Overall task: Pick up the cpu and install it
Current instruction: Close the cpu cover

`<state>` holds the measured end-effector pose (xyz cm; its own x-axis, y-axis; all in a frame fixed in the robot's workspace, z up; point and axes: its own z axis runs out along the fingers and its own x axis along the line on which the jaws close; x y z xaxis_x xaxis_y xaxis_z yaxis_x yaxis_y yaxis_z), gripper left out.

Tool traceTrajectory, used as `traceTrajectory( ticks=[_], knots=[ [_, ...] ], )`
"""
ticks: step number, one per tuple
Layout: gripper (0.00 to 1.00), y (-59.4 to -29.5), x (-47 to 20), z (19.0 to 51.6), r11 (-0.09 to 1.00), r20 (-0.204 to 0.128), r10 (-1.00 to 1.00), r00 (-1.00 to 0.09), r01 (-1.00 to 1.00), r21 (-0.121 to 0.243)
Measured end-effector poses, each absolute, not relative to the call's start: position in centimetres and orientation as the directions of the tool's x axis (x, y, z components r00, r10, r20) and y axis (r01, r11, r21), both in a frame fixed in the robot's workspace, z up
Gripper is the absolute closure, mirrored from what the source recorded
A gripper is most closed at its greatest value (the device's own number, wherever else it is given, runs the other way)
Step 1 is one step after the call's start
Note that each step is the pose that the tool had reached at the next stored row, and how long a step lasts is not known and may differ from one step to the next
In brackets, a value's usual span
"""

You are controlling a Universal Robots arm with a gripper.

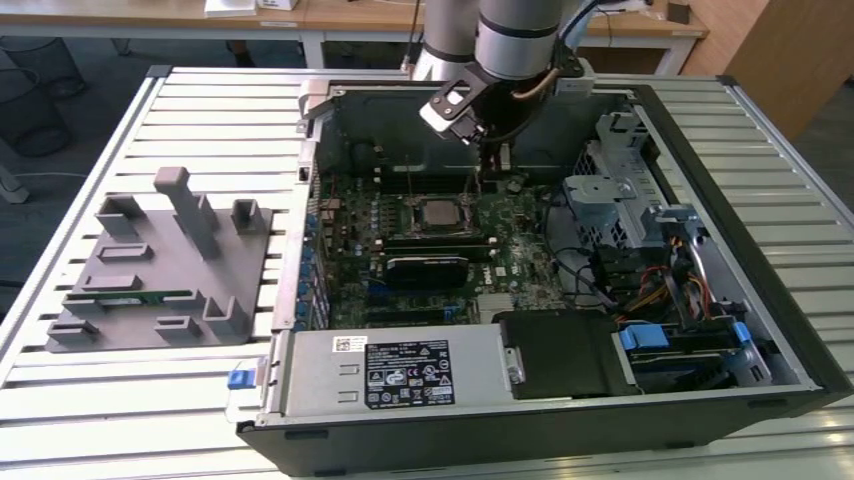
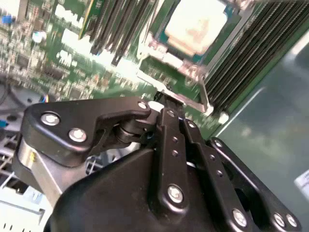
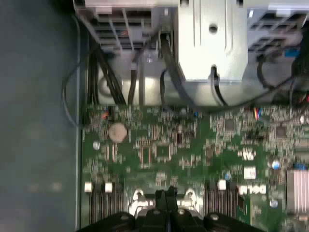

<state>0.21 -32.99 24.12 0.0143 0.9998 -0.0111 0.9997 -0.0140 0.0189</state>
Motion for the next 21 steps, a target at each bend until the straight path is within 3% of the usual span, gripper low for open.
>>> traceTrajectory(
  ticks=[21],
  knots=[
    [0.89, -33.0, -6.0, 21.3, -0.014, -0.011, 1.000, 0.014, 1.000, 0.019]
  ],
)
